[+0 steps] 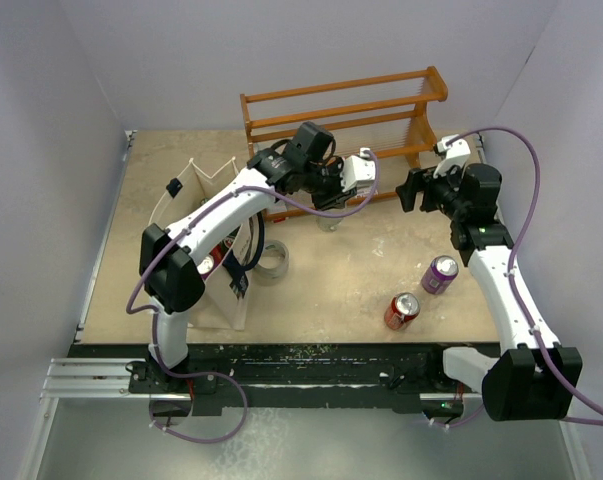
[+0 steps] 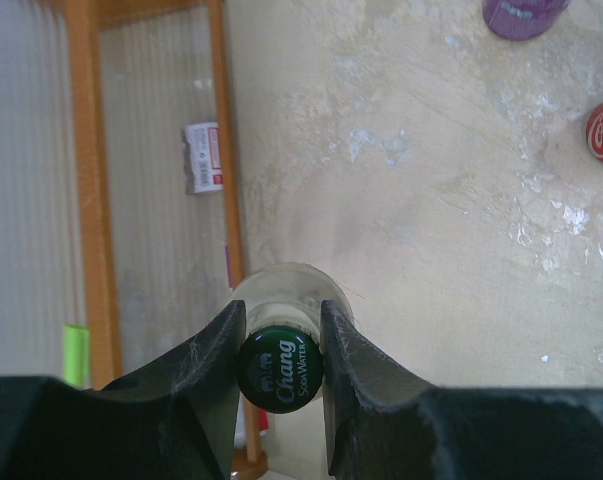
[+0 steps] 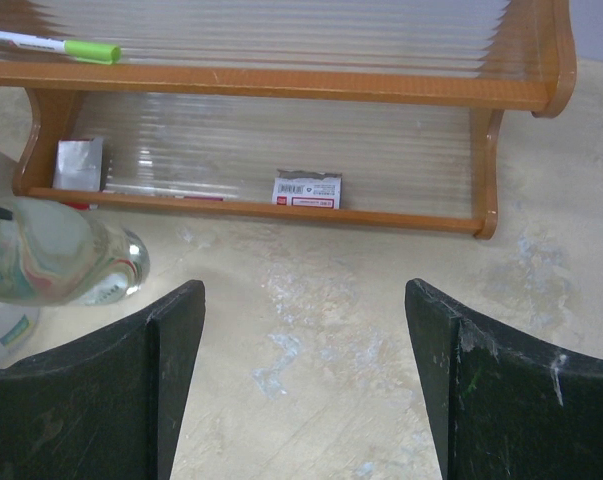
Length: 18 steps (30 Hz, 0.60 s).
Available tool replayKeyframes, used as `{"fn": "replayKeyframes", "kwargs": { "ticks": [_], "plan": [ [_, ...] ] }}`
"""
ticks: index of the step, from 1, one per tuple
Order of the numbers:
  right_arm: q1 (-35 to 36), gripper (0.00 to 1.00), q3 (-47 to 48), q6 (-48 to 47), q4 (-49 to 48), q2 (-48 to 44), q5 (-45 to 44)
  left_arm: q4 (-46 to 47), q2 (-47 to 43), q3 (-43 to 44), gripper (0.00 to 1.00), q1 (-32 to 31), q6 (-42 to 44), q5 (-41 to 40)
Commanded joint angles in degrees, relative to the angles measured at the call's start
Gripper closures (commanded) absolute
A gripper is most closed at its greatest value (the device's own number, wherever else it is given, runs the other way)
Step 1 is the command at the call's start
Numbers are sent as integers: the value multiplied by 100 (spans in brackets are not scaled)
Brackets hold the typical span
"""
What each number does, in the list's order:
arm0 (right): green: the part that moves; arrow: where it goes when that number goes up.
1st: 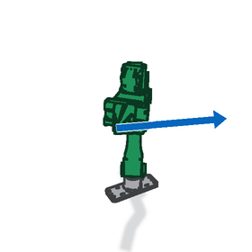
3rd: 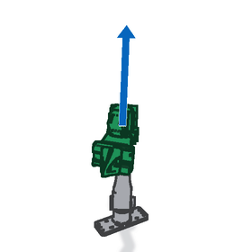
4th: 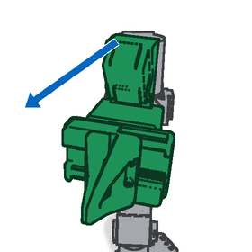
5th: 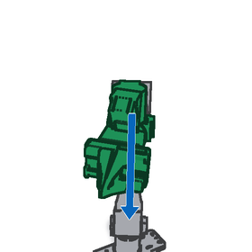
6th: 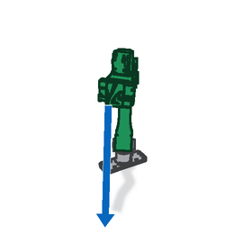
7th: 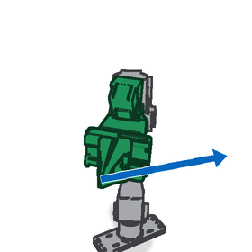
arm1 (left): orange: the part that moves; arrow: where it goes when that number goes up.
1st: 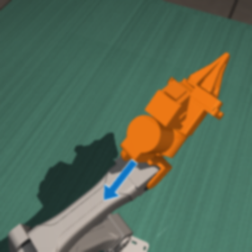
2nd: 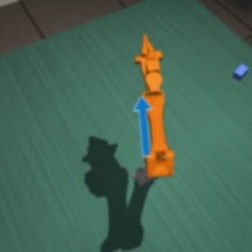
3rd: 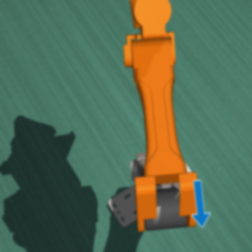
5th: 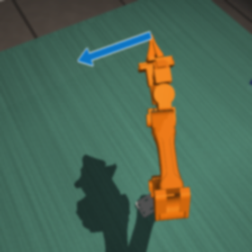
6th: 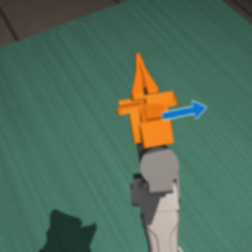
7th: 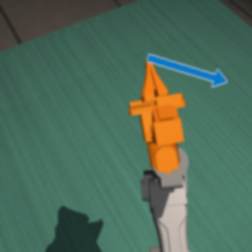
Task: Place the beverage into the canvas bag
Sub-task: Pick up the drink from the center of the board.
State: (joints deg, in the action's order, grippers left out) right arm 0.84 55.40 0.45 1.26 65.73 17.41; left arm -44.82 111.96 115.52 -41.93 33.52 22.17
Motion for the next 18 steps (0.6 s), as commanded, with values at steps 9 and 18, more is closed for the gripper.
{"fn": "replayKeyframes", "kwargs": {
  "ticks": [9, 18],
  "plan": [
    [-14, 18, 674, -160, -123, 248, 210, 425, -1343, 1038, 100, 555, -51, 138],
    [58, 18, 1016, -167, -33, 616, 256, 386, -2202, 1125, 100, 1081, -222, 266]
  ]
}}
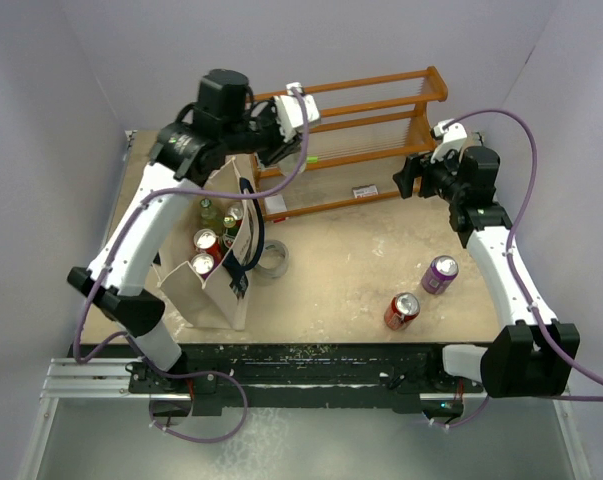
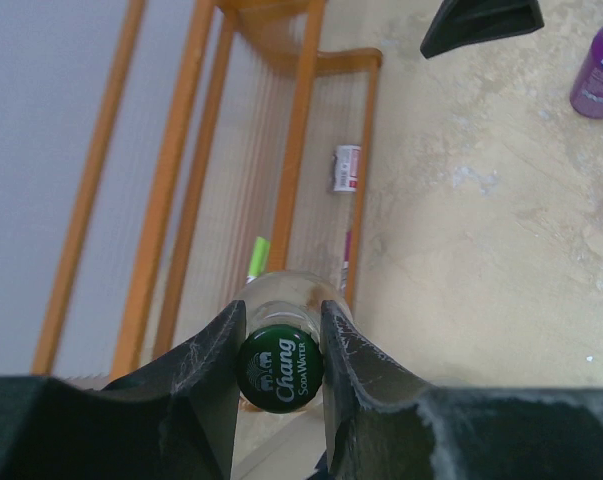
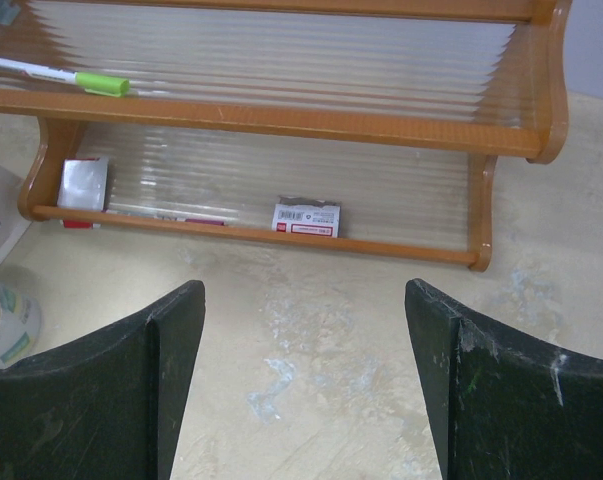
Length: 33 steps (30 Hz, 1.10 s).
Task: Place the beverage into the canvas bag
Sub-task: Pick up the drink from the center of the board, then place the drink in the canvas bag.
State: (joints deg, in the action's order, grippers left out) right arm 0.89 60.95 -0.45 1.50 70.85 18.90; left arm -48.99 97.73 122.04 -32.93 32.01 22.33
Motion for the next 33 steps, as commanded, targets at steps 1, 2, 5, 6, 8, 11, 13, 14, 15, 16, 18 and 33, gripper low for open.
{"fn": "replayKeyframes", "kwargs": {
  "ticks": [1, 2, 5, 6, 8, 11, 13, 14, 15, 16, 18, 33],
  "plan": [
    [83, 18, 522, -105, -33, 168, 106, 771, -848, 505, 100, 256, -91, 297],
    [105, 18, 583, -125, -9, 227, 94, 731, -938, 527, 100, 331, -117, 377],
    [212, 18, 771, -185, 40, 437, 72, 546, -1209, 500, 100, 615, -83, 645],
    [263, 18, 844, -208, 66, 505, 63, 512, -1307, 458, 100, 760, -98, 762],
    [381, 18, 999, -262, 93, 638, 34, 536, -1520, 351, 100, 1111, -278, 1053],
    [594, 18, 1211, -344, 119, 836, -31, 649, -1875, 119, 100, 1735, -658, 1515],
    [742, 18, 1314, -379, 114, 955, -54, 671, -2189, -176, 100, 2133, -792, 1767],
    [811, 18, 1355, -399, 112, 1010, -66, 654, -2283, -324, 100, 2243, -818, 1875],
    [862, 18, 1385, -424, 94, 1064, -73, 609, -2469, -495, 100, 2422, -797, 1977],
    [910, 17, 1407, -429, 53, 1109, -75, 530, -2608, -680, 100, 2529, -759, 2063],
    [975, 17, 1432, -422, -28, 1204, -96, 386, -2873, -1070, 100, 2723, -693, 2136],
    [1160, 17, 1329, -351, -235, 1424, -91, -308, -3864, -3095, 100, 3451, -790, 2927]
  ]
}}
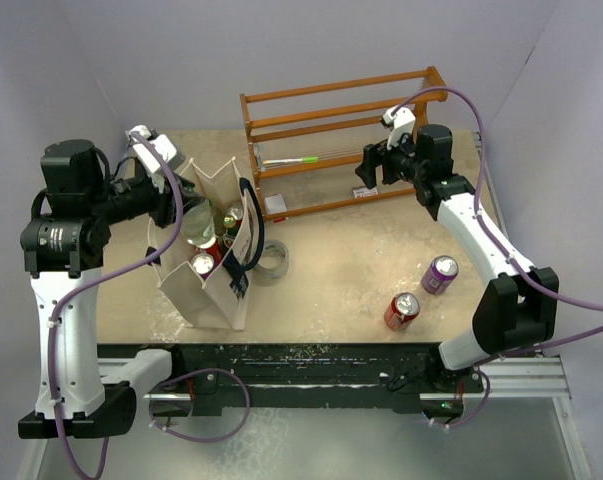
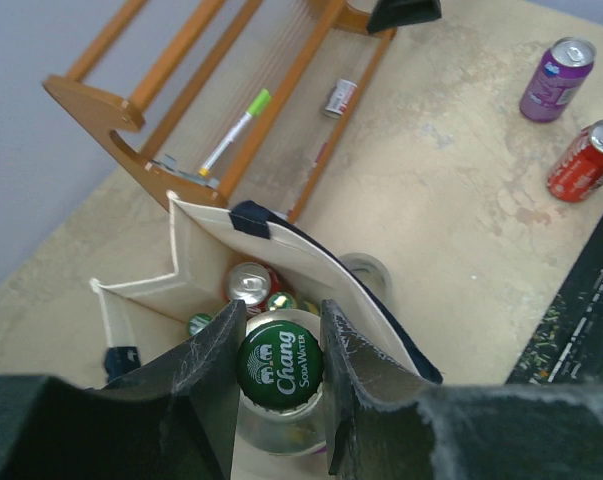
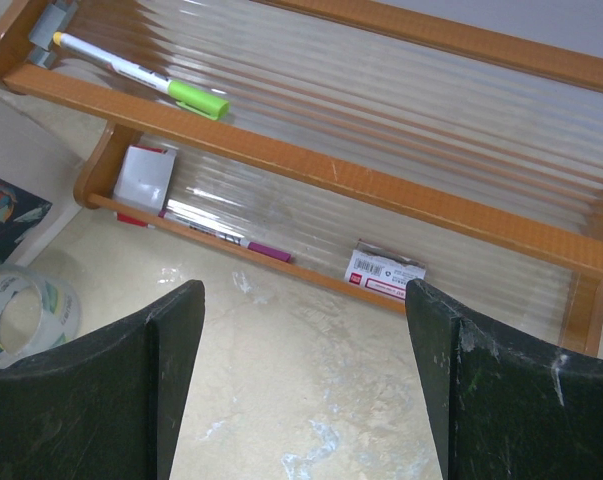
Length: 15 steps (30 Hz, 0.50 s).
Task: Place the beverage into the canvas bag
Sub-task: Place the drink in the canvas bag.
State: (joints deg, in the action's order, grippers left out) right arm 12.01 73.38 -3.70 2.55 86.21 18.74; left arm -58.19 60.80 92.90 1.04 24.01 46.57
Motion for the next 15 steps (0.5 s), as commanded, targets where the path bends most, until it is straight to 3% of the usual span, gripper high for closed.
{"fn": "replayKeyframes", "kwargs": {
  "ticks": [1, 15],
  "plan": [
    [47, 17, 35, -34, -342, -159, -95, 571, -155, -268, 100, 54, 42, 515],
    [47, 16, -624, -93, -473, -576, -204, -559, -181, -918, 100, 54, 786, 798]
  ]
}}
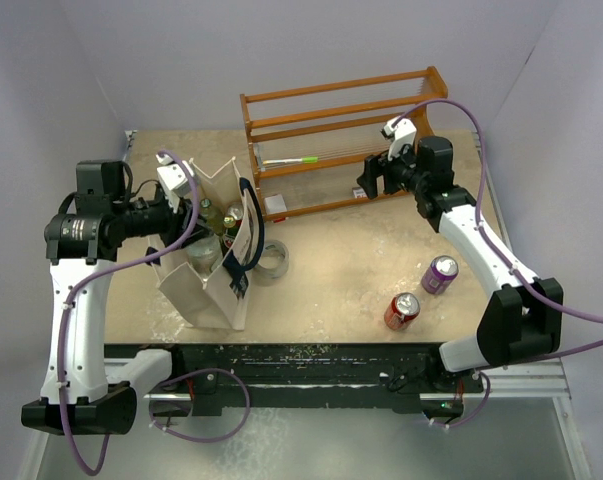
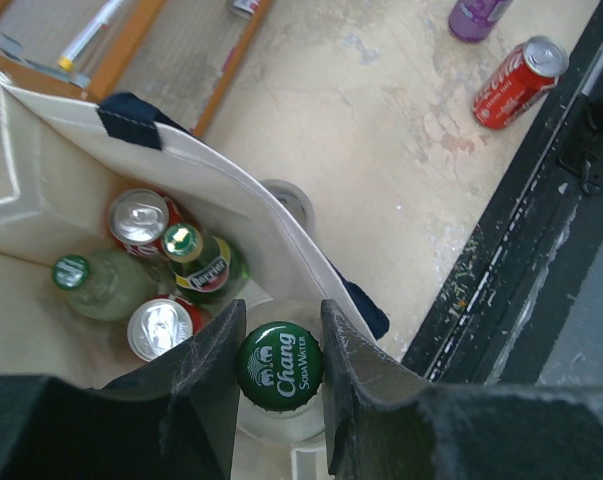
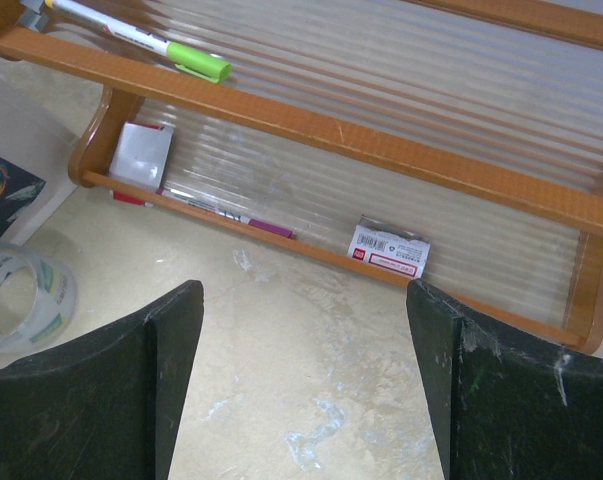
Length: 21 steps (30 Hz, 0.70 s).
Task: Place the beverage into the canvas bag
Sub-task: Place the drink in the canvas bag.
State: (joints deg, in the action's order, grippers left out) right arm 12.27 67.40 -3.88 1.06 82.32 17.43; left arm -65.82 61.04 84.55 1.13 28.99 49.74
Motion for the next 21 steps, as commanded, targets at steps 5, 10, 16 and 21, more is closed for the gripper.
{"fn": "replayKeyframes", "kwargs": {
  "ticks": [5, 10, 16, 21],
  "plan": [
    [21, 16, -157, -68, -396, -256, -82, 325, -203, -528, 100, 41, 455, 321],
    [21, 16, -214, -98, -366, -311, -132, 707, -298, -994, 100, 37, 539, 296],
    [21, 16, -205, -172, -344, -335, -164, 1105, -204, -1518, 100, 37, 812, 422],
    [21, 16, -263, -227, -333, -386, -183, 1489, -28, -1843, 100, 26, 983, 507]
  ]
}}
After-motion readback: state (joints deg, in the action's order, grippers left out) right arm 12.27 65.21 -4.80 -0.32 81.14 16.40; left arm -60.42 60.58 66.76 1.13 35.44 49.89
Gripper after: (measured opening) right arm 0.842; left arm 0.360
